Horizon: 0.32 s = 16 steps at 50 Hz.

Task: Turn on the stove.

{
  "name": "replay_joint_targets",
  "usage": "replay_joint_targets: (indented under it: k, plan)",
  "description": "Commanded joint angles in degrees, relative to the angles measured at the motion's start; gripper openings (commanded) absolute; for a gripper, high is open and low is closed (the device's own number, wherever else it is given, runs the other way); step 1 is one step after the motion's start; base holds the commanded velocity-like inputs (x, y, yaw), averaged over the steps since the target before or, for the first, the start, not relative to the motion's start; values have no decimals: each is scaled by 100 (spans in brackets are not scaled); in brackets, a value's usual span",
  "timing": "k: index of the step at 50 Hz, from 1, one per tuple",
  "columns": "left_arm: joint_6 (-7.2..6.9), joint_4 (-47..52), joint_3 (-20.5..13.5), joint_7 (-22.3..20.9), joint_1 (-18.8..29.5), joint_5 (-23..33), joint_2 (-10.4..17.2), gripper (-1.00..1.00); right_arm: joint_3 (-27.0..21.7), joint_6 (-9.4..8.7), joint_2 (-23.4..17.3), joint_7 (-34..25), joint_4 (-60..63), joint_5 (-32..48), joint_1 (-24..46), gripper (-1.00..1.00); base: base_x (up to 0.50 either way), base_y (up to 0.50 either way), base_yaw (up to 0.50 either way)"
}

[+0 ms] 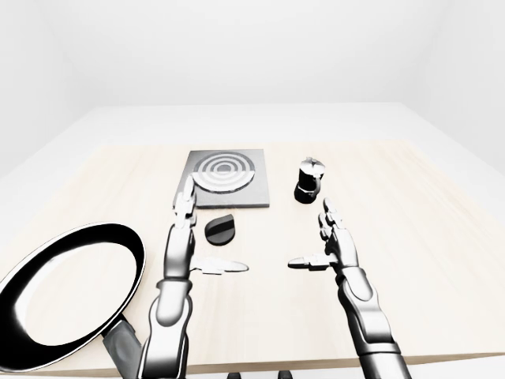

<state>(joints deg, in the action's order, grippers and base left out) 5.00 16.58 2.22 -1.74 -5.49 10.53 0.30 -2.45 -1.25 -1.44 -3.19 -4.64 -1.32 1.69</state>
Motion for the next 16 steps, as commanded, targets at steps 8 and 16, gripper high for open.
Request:
replay_joint_targets:
  k: [8,16]
  plan:
    - [0,722,-167,125,-172,-169,7,100,7,-95,1,8,108,9,-16,100,0,0,0]
    - [0,1361,-346,69,-245,-365,0,100,11,-85,7,18,86,17,-9,100,0,0,0]
